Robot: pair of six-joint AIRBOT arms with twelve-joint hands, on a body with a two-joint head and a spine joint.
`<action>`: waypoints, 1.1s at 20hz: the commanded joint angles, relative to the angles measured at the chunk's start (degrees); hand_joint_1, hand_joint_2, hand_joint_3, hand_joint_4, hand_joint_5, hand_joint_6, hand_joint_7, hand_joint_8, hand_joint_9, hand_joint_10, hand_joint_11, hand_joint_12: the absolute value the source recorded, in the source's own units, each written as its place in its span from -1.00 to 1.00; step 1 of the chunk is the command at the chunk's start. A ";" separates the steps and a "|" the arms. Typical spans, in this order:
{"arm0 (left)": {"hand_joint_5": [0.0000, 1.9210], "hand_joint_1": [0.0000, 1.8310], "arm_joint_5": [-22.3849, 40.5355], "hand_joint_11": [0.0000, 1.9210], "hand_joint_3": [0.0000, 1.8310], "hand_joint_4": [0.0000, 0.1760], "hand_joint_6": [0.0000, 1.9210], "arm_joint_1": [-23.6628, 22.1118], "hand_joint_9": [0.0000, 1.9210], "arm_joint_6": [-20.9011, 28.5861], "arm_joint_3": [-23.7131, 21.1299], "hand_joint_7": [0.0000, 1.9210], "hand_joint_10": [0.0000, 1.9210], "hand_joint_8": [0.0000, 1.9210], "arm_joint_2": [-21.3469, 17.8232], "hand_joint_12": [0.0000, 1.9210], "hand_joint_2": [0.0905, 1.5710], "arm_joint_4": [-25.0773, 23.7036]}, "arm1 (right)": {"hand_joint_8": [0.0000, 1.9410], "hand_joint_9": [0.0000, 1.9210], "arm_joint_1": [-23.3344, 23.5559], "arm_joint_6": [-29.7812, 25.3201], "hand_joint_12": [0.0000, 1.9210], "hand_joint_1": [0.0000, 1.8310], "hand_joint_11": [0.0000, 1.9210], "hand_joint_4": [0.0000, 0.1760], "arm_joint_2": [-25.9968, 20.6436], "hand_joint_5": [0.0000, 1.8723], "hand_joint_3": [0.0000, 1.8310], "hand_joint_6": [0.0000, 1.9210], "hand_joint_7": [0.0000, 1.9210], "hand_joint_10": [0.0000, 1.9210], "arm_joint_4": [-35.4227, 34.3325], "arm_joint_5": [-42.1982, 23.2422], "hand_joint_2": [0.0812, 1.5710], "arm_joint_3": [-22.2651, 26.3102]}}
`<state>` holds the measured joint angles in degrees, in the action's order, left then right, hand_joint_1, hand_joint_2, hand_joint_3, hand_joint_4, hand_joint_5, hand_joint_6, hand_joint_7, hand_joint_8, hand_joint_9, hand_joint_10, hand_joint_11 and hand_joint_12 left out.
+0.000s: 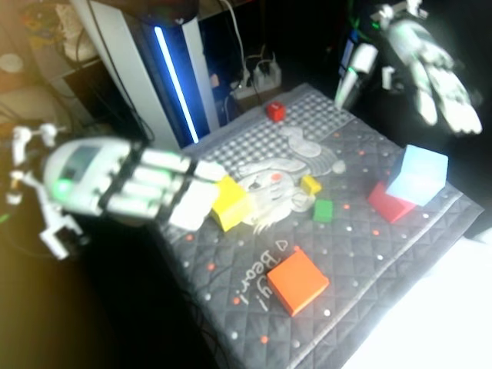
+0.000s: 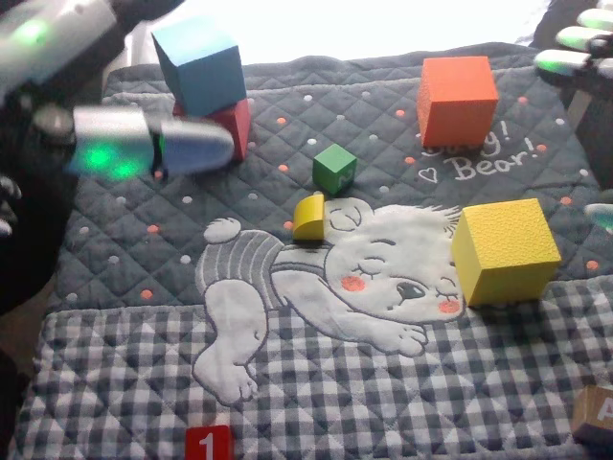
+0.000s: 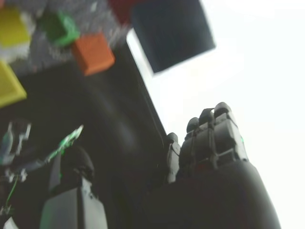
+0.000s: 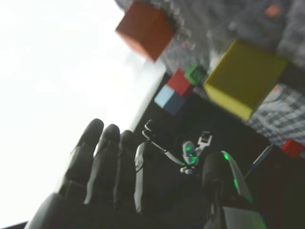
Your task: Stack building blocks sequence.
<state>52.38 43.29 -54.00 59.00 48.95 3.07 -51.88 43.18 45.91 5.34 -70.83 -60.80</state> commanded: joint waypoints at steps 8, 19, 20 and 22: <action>-0.93 -0.21 23.60 -0.90 -1.00 0.90 -1.00 14.27 -1.00 6.96 -4.86 -1.00 -1.00 -1.00 -1.11 -0.95 0.11 6.19 | -0.99 -0.91 7.88 -6.25 -0.80 -0.48 -0.99 0.50 6.83 -0.84 -1.00 -1.00 -0.85 -1.00 10.73 9.06 0.43 -4.50; -0.90 -0.17 25.64 -1.00 -1.00 0.92 -1.00 17.70 -1.00 8.96 -4.92 -1.00 -1.00 -1.00 -0.81 -0.50 0.13 9.26 | -1.00 -0.64 8.07 -8.44 0.12 0.02 -0.99 0.99 12.05 -0.69 -1.00 -1.00 -0.71 -1.00 11.64 17.90 0.25 -8.68; -0.90 -0.16 25.70 -1.00 -1.00 0.93 -1.00 17.73 -1.00 9.09 -4.92 -1.00 -1.00 -1.00 -0.82 -0.50 0.13 9.26 | -1.00 -0.62 8.07 -8.46 0.18 0.07 -1.00 0.67 12.24 -0.64 -1.00 -0.99 -0.68 -0.99 11.63 18.49 0.26 -8.98; -0.89 -0.16 25.84 -1.00 -1.00 1.00 -1.00 17.76 -1.00 9.20 -4.91 -1.00 -1.00 -1.00 -0.62 -0.50 0.13 9.38 | -0.98 -0.42 8.07 -8.46 0.29 0.17 -0.88 -0.01 12.29 -0.42 -1.00 -0.99 -0.45 -0.96 11.44 18.76 0.30 -9.23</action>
<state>70.72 61.43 -45.36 54.19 48.10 12.51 -44.40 34.54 58.43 18.15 -46.85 -69.69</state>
